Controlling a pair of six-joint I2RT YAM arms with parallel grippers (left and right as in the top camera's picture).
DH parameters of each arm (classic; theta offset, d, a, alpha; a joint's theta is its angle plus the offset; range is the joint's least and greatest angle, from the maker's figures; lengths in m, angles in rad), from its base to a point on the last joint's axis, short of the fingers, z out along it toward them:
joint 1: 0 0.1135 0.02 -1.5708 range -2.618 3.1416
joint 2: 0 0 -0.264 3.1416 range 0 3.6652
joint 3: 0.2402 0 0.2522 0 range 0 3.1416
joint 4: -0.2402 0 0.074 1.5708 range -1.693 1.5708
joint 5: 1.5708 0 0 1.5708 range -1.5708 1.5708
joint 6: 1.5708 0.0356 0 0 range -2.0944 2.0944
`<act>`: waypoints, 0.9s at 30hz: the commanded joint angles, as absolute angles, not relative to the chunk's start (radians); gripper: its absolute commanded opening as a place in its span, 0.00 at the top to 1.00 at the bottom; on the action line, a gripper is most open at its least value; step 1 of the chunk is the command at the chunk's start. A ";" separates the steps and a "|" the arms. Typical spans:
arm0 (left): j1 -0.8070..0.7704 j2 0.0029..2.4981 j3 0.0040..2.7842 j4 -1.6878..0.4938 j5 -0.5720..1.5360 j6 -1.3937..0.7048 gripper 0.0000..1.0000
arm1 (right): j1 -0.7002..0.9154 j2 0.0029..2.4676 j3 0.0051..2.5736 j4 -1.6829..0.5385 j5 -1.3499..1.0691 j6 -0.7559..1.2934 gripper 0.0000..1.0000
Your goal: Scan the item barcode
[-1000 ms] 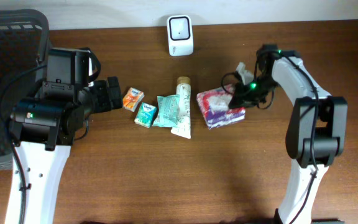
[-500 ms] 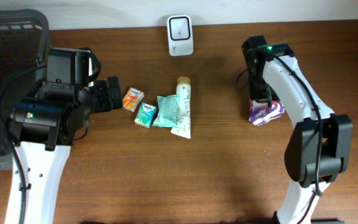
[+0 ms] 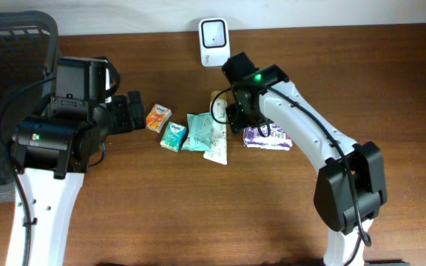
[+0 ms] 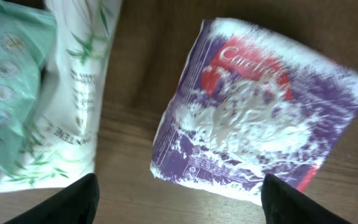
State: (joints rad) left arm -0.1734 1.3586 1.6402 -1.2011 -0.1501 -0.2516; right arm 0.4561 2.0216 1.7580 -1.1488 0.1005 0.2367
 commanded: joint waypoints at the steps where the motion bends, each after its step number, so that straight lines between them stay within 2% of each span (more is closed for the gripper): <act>1: -0.170 1.358 1.648 -1.199 -0.154 -0.257 0.01 | 0.393 2.020 1.854 -1.187 0.081 0.241 0.14; 2: -0.170 1.358 1.648 -1.199 -0.154 -0.257 0.01 | 0.336 2.020 1.868 -1.200 0.077 0.241 0.09; 5: -0.170 1.358 1.648 -1.199 -0.154 -0.257 0.01 | 0.203 2.021 1.863 -1.201 -0.041 0.183 0.07; 7: -0.170 1.358 1.648 -1.199 -0.154 -0.257 0.01 | 0.053 2.028 1.847 -1.194 -0.313 0.001 0.07; 10: -0.170 1.358 1.648 -1.199 -0.154 -0.257 0.01 | -0.086 2.075 1.836 -1.205 -0.506 -0.097 0.08; 13: -0.170 1.358 1.648 -1.199 -0.154 -0.257 0.01 | -0.159 2.143 1.800 -1.203 -0.706 -0.215 0.11; 16: -0.170 1.358 1.648 -1.199 -0.154 -0.257 0.01 | -0.170 2.206 1.755 -1.173 -0.728 -0.218 0.16; 19: -0.170 1.358 1.648 -1.199 -0.154 -0.257 0.01 | -0.170 2.274 1.737 -1.144 -0.752 -0.217 0.29; 21: -0.170 1.358 1.648 -1.199 -0.154 -0.257 0.01 | -0.170 2.302 1.730 -1.140 -0.769 -0.217 0.31; 22: -0.170 1.358 1.648 -1.199 -0.154 -0.257 0.01 | -0.168 2.313 1.717 -1.135 -0.779 -0.217 0.36; 24: -0.170 1.358 1.648 -1.199 -0.154 -0.257 0.01 | -0.158 2.315 1.680 -1.101 -0.778 -0.217 0.39; 25: -0.170 1.358 1.648 -1.199 -0.154 -0.257 0.01 | -0.148 2.315 1.659 -1.076 -0.778 -0.217 0.44; 26: -0.170 1.358 1.648 -1.199 -0.154 -0.257 0.01 | -0.139 2.315 1.644 -1.057 -0.779 -0.217 0.54; 27: -0.170 1.358 1.648 -1.199 -0.154 -0.257 0.01 | -0.131 2.315 1.631 -1.044 -0.779 -0.217 0.71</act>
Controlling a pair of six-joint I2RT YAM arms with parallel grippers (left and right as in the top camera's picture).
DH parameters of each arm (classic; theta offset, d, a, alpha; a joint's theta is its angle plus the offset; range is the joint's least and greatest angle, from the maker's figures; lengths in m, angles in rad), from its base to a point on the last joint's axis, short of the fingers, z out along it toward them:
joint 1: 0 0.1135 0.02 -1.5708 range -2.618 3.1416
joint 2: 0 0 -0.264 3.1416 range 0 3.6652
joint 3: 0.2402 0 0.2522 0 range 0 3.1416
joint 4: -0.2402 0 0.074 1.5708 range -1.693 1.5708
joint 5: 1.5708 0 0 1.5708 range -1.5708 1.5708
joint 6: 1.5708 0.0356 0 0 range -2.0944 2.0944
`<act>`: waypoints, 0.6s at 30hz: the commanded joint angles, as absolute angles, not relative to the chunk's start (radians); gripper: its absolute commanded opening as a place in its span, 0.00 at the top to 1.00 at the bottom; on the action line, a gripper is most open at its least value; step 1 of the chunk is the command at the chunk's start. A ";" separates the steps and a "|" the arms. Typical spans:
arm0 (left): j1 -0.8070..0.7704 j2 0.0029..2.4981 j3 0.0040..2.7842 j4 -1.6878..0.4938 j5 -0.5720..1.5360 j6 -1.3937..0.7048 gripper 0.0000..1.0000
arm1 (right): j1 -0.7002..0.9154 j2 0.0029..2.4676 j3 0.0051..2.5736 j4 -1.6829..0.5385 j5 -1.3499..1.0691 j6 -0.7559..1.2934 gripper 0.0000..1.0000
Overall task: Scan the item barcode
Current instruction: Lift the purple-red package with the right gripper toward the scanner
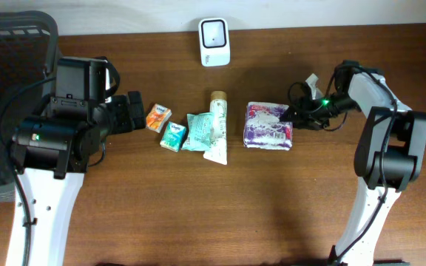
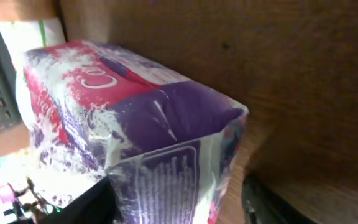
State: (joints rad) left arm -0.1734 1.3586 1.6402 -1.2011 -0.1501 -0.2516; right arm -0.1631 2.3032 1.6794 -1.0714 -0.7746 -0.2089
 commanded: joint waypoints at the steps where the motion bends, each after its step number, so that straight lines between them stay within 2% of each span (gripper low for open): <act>1: -0.170 1.358 1.648 -1.199 -0.154 -0.257 0.01 | -0.124 2.315 1.623 -1.034 -0.779 -0.217 0.85; 2: -0.170 1.358 1.648 -1.199 -0.154 -0.257 0.01 | -0.112 2.315 1.620 -1.034 -0.783 -0.208 0.96; 7: -0.170 1.358 1.648 -1.199 -0.154 -0.257 0.01 | -0.110 2.236 1.728 -1.074 -1.094 -0.207 0.96; 14: -0.170 1.358 1.648 -1.199 -0.154 -0.257 0.01 | -0.023 1.923 1.771 -1.018 -1.153 -0.231 0.96; 18: -0.170 1.358 1.648 -1.199 -0.154 -0.257 0.01 | -0.007 1.827 1.771 -0.940 -1.392 -0.228 0.96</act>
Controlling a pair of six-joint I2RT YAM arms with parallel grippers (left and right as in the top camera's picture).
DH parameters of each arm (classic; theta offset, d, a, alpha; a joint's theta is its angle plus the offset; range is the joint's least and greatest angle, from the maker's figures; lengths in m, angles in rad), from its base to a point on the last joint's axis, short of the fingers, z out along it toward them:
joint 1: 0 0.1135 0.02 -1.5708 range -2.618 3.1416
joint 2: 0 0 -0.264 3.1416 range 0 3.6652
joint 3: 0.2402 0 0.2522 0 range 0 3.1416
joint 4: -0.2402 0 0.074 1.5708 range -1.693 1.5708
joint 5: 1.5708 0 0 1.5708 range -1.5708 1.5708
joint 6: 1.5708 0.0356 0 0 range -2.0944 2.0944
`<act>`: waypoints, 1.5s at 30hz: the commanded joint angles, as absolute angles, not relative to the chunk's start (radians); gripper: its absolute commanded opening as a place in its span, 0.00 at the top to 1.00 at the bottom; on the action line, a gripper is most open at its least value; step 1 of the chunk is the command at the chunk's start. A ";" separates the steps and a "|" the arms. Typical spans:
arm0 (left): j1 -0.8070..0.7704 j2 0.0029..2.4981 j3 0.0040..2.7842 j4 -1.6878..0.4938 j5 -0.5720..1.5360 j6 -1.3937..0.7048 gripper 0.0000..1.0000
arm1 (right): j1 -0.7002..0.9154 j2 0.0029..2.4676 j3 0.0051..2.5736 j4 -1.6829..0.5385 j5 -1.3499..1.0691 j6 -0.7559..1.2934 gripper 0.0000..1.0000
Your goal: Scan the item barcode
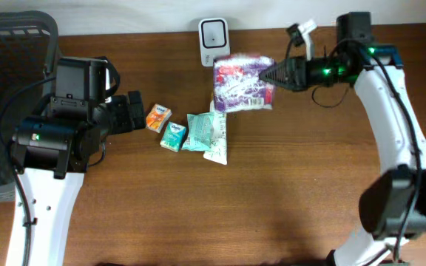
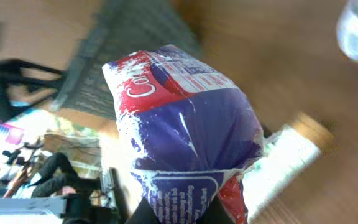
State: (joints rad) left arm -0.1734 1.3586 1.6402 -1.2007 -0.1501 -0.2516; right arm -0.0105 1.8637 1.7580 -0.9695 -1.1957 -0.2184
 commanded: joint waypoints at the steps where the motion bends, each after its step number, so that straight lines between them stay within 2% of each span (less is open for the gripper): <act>1: -0.170 1.358 1.648 -1.199 -0.154 -0.257 0.01 | -0.007 1.825 1.771 -0.929 -1.421 -0.226 0.96; 6: -0.170 1.358 1.648 -1.199 -0.154 -0.257 0.01 | -0.007 1.826 1.771 -0.915 -1.409 -0.151 0.96; 9: -0.170 1.358 1.648 -1.199 -0.154 -0.257 0.01 | -0.006 1.826 1.771 -0.916 -1.285 0.002 0.96; 14: -0.169 1.358 1.648 -1.199 -0.154 -0.257 0.01 | -0.001 1.830 1.771 -0.965 -1.285 0.010 0.96; 19: -0.169 1.358 1.648 -1.199 -0.154 -0.257 0.01 | 0.044 1.841 1.771 -0.991 -1.190 0.160 0.96; 24: -0.169 1.358 1.648 -1.199 -0.154 -0.257 0.01 | 0.060 1.841 1.771 -0.991 -1.176 0.160 0.96; 25: -0.169 1.358 1.648 -1.199 -0.154 -0.257 0.01 | 0.060 1.841 1.771 -0.991 -1.126 0.159 0.96; 28: -0.169 1.358 1.648 -1.199 -0.154 -0.257 0.01 | 0.061 1.841 1.771 -1.043 -0.760 0.167 0.96; 33: -0.169 1.358 1.648 -1.199 -0.154 -0.257 0.01 | 0.038 1.841 1.770 -1.102 -0.493 0.168 0.96; 38: -0.169 1.358 1.648 -1.199 -0.154 -0.257 0.01 | 0.032 1.847 1.770 -1.216 0.157 0.325 0.96; 40: -0.169 1.358 1.648 -1.199 -0.154 -0.257 0.01 | 0.033 1.858 1.769 -1.247 0.251 0.335 0.96; 45: -0.169 1.358 1.648 -1.199 -0.154 -0.257 0.01 | 0.034 1.975 1.763 -1.251 0.295 0.335 0.96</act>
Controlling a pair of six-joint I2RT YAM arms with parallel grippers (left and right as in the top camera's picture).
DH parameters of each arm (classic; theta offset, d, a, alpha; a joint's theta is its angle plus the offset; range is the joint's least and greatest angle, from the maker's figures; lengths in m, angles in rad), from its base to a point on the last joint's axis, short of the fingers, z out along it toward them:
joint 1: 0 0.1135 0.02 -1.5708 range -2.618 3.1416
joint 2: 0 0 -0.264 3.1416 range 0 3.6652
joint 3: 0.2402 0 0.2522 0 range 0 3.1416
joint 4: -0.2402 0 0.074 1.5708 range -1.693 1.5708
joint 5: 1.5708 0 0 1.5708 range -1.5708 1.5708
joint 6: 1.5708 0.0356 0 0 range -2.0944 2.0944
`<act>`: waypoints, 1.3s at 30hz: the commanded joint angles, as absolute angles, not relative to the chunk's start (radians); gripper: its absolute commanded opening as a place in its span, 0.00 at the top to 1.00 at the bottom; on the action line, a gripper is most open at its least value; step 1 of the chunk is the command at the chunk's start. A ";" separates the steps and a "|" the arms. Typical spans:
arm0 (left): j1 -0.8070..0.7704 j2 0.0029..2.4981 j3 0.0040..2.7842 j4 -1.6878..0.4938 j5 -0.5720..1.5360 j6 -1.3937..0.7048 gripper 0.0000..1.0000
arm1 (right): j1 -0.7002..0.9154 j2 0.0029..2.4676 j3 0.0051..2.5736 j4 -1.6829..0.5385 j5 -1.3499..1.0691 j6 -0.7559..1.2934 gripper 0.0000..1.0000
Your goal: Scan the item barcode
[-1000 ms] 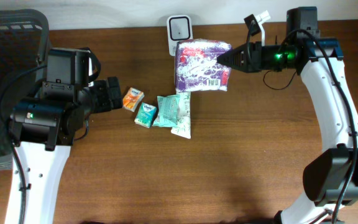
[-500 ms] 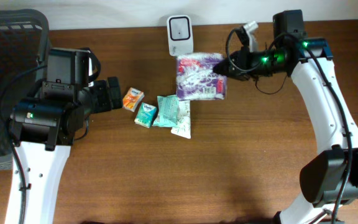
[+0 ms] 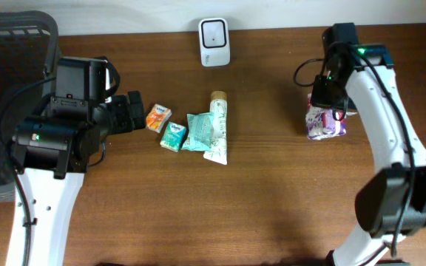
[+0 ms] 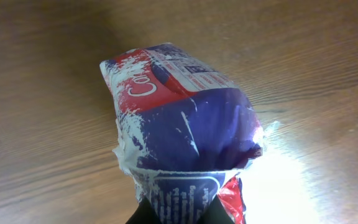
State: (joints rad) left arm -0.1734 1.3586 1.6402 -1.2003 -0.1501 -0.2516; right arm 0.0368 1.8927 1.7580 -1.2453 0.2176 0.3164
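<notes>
A purple, red and white tissue pack is at the right of the table, with my right gripper shut on its crimped end. In the right wrist view the wood lies close behind the pack, but I cannot tell if they touch. The white barcode scanner stands at the back middle, well to the left of the pack. My left gripper hovers at the left beside the small packs and holds nothing. The overhead view does not show how its jaws stand.
Mid-table lie a small orange pack, a teal pack, a green pouch and a white tube. A dark mesh basket fills the far left corner.
My right gripper, still shut on the tissue pack, has moved from in front of the scanner to the right side of the table and lower. The left arm has not moved.
At first my right gripper was open over the tissue pack, which lay beside the tube. Then it was low at the pack's right end, jaws either side. Then it held the pack raised close by the scanner. Now the pack is at the table's right.
</notes>
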 commanded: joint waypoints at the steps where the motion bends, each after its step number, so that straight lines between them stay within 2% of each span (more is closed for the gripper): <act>1: -0.169 1.358 1.648 -1.199 -0.154 -0.257 0.01 | 0.038 2.001 1.763 -1.254 0.279 0.334 0.88; 2: -0.169 1.358 1.648 -1.199 -0.154 -0.257 0.01 | 0.049 2.033 1.763 -1.254 0.223 0.334 0.76; 8: -0.169 1.358 1.649 -1.199 -0.154 -0.257 0.01 | 0.189 2.047 1.816 -1.207 -0.117 0.324 0.62; 10: -0.169 1.358 1.648 -1.199 -0.154 -0.257 0.01 | 0.240 2.047 1.862 -1.193 -0.199 0.319 0.49; 12: -0.169 1.358 1.648 -1.199 -0.154 -0.257 0.01 | 0.264 2.046 1.927 -1.201 -0.203 0.319 0.26; 13: -0.169 1.358 1.648 -1.199 -0.154 -0.257 0.01 | 0.259 2.047 1.971 -1.216 -0.199 0.308 0.18; 15: -0.169 1.358 1.648 -1.199 -0.154 -0.257 0.01 | 0.230 2.046 2.009 -1.235 -0.199 0.260 0.11; 19: -0.169 1.358 1.648 -1.199 -0.154 -0.257 0.01 | 0.057 2.056 2.004 -1.327 -0.216 0.121 0.08; 22: -0.169 1.358 1.648 -1.199 -0.154 -0.257 0.01 | -0.097 2.077 1.946 -1.352 -0.422 -0.083 0.08; 24: -0.169 1.358 1.648 -1.199 -0.154 -0.257 0.01 | -0.166 2.089 1.875 -1.340 -0.509 -0.128 0.08; 26: -0.169 1.358 1.648 -1.199 -0.154 -0.257 0.01 | -0.201 2.094 1.781 -1.274 -0.590 -0.158 0.09; 29: -0.169 1.358 1.648 -1.199 -0.154 -0.257 0.01 | -0.194 2.101 1.559 -1.042 -0.700 -0.148 0.09; 30: -0.169 1.358 1.648 -1.199 -0.154 -0.257 0.01 | -0.188 2.101 1.514 -0.993 -0.701 -0.130 0.09; 33: -0.169 1.358 1.648 -1.199 -0.154 -0.257 0.01 | -0.156 2.101 1.359 -0.807 -0.701 -0.031 0.23; 34: -0.169 1.358 1.648 -1.199 -0.154 -0.257 0.01 | -0.148 2.101 1.331 -0.773 -0.704 -0.016 0.33; 35: -0.169 1.358 1.648 -1.199 -0.154 -0.257 0.01 | -0.136 2.101 1.314 -0.754 -0.720 -0.017 0.49; 36: -0.169 1.358 1.648 -1.199 -0.154 -0.257 0.01 | -0.116 2.101 1.311 -0.746 -0.752 -0.014 0.80; 37: -0.169 1.358 1.648 -1.199 -0.154 -0.257 0.01 | -0.101 2.100 1.316 -0.739 -0.790 0.004 0.96; 39: -0.169 1.358 1.648 -1.199 -0.154 -0.257 0.01 | -0.070 2.099 1.376 -0.736 -0.880 0.098 0.96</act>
State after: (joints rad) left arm -0.1734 1.3586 1.6402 -1.2007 -0.1501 -0.2516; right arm -0.1223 2.0918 1.3350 -0.7349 -0.7765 -0.0044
